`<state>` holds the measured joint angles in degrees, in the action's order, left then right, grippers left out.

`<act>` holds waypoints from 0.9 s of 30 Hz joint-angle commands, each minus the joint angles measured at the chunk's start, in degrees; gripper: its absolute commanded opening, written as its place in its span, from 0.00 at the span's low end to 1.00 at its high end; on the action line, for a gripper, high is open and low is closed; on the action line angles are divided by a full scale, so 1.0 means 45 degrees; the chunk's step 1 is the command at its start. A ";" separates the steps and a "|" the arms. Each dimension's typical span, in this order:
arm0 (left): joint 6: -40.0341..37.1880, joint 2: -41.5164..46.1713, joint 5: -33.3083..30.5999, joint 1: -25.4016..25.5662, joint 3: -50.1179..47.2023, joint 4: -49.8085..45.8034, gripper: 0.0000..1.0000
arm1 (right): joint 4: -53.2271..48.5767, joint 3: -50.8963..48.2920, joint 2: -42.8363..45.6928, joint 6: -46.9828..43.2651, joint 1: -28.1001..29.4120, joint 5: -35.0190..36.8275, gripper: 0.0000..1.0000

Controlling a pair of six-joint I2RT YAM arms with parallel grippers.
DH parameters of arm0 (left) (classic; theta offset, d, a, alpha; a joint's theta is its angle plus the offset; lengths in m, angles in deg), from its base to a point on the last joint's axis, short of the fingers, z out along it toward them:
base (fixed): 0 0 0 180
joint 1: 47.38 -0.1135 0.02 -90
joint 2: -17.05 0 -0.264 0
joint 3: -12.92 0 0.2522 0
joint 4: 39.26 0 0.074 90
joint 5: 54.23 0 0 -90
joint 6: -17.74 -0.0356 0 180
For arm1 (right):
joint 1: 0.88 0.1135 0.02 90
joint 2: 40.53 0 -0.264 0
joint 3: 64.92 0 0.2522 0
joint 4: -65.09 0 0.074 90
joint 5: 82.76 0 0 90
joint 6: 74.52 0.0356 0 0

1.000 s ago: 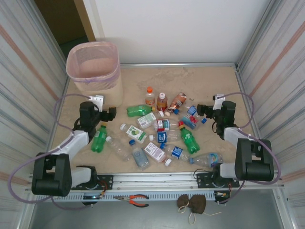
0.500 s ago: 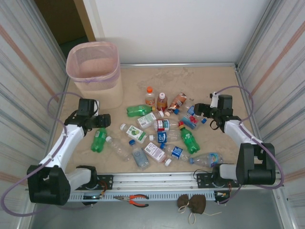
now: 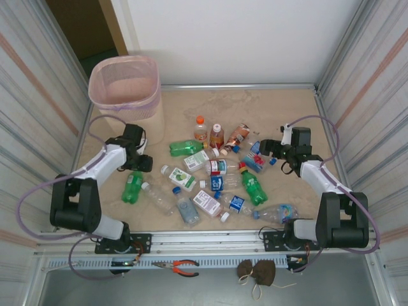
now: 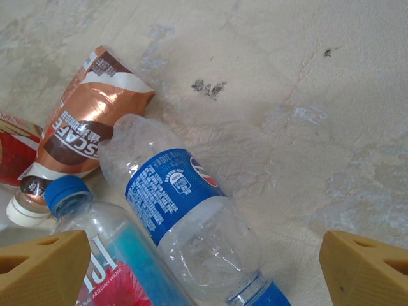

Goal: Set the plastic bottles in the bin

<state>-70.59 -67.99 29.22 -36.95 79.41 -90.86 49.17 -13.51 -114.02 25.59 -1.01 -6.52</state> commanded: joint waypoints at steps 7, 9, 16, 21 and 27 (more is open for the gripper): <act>-0.0371 -0.1222 -0.1062 0.0084 0.0470 0.0408 0.57 | -0.0127 0.0312 -0.0035 0.0293 -0.0176 -0.0267 0.92; -0.0372 -0.1409 -0.0991 0.0103 0.0470 0.0518 0.53 | -0.0147 0.0334 -0.0049 0.0293 -0.0198 -0.0246 0.92; -0.0372 -0.1637 -0.1223 0.0285 0.0372 0.0555 0.38 | -0.0227 0.0334 0.0058 0.0276 -0.0283 -0.0180 0.92; -0.0375 -0.1490 -0.1525 0.0405 0.0333 0.0456 0.28 | -0.0302 0.0306 0.0208 0.0273 -0.0286 -0.0156 0.92; -0.0372 -0.0426 -0.1924 0.0569 0.0385 -0.0002 0.22 | -0.0400 0.0266 0.0625 0.0284 -0.0271 -0.0077 0.92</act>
<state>-71.64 -73.86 22.80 -35.02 80.20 -89.07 48.19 -13.51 -113.50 25.59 -1.77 -6.48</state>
